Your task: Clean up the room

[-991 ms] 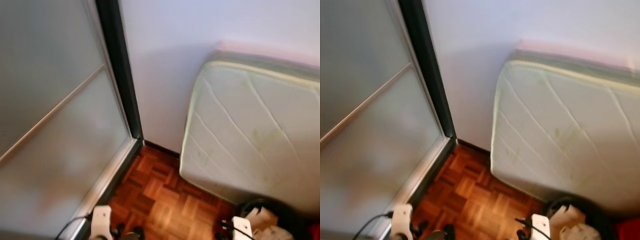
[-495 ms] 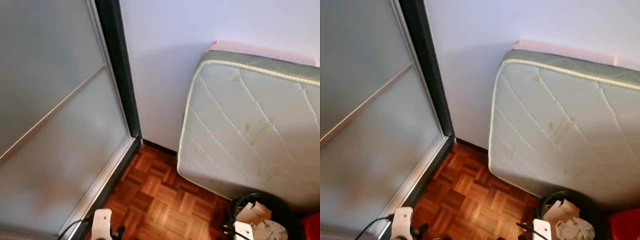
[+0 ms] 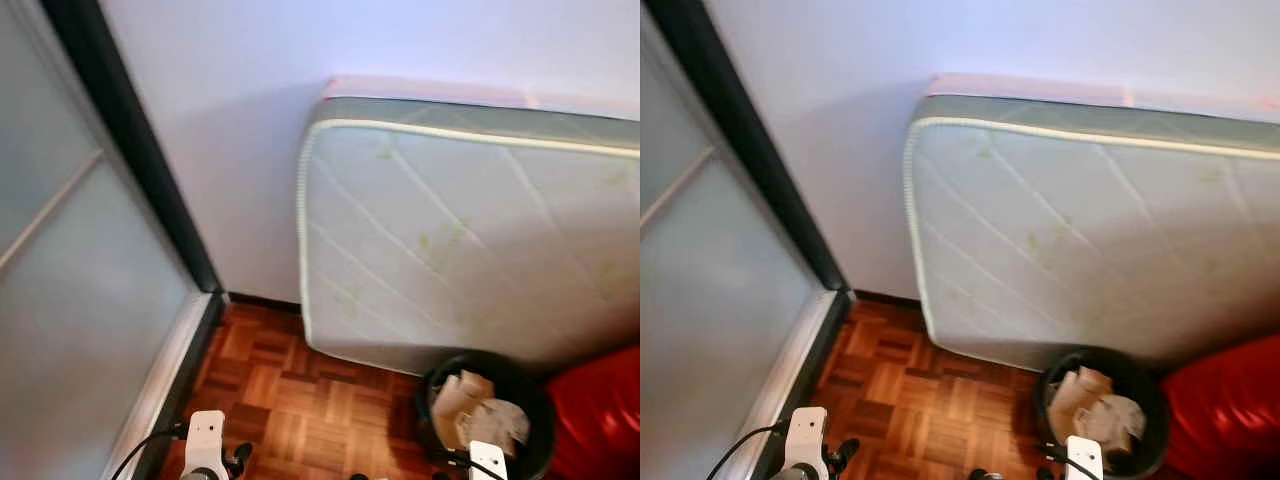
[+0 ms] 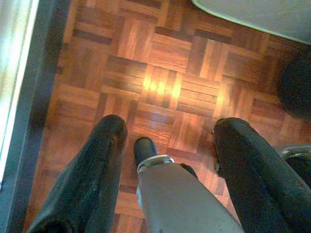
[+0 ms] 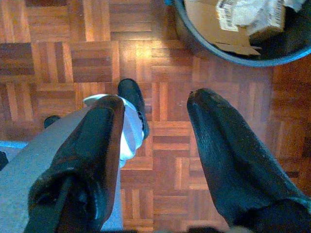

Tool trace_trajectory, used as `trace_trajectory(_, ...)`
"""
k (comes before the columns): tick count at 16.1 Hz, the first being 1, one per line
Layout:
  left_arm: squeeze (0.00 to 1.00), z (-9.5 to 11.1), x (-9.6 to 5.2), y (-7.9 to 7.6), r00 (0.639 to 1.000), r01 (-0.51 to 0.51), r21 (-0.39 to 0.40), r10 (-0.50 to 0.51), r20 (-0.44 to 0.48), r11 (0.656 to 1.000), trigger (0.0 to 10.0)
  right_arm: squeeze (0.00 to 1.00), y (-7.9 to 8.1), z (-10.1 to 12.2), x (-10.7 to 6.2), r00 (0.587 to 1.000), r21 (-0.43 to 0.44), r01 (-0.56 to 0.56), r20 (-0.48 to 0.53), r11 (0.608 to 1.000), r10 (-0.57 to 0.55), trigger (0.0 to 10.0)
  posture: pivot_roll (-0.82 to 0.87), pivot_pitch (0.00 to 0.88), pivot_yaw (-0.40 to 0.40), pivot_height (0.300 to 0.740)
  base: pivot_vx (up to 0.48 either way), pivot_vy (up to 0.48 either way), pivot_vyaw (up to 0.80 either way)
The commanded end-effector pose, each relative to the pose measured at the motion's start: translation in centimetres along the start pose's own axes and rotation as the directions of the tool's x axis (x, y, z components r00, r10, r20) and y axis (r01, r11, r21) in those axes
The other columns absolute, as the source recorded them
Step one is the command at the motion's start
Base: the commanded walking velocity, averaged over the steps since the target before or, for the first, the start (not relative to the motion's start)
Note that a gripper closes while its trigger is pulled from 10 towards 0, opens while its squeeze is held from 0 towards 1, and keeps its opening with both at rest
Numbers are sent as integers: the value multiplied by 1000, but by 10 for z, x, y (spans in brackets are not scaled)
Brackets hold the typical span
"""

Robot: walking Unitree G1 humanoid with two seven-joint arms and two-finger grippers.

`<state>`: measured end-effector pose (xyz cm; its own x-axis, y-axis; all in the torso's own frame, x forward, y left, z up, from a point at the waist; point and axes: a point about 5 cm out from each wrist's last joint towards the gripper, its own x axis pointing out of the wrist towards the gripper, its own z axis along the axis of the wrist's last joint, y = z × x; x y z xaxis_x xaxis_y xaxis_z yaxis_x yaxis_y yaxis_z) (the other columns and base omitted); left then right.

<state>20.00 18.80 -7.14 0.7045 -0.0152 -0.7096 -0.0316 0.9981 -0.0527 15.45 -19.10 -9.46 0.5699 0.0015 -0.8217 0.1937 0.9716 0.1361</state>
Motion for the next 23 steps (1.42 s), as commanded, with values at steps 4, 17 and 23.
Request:
trace_trajectory(4,0,8,-3,40,993,-77,1,77,-91,997,10000,0,-22,69,5,992,232,16,118,973,-45,10000,-26,0,26,740,0,-84,-797)
trace_trajectory(17,0,8,-3,40,993,-74,10,74,-88,997,10000,0,-22,67,5,993,239,27,109,971,-54,10000,-27,0,36,740,0,-21,-788)
trace_trajectory(23,0,6,-4,41,992,-75,11,76,-99,997,10000,0,-21,65,5,994,230,24,103,973,-49,10000,-30,0,43,740,0,0,-785)
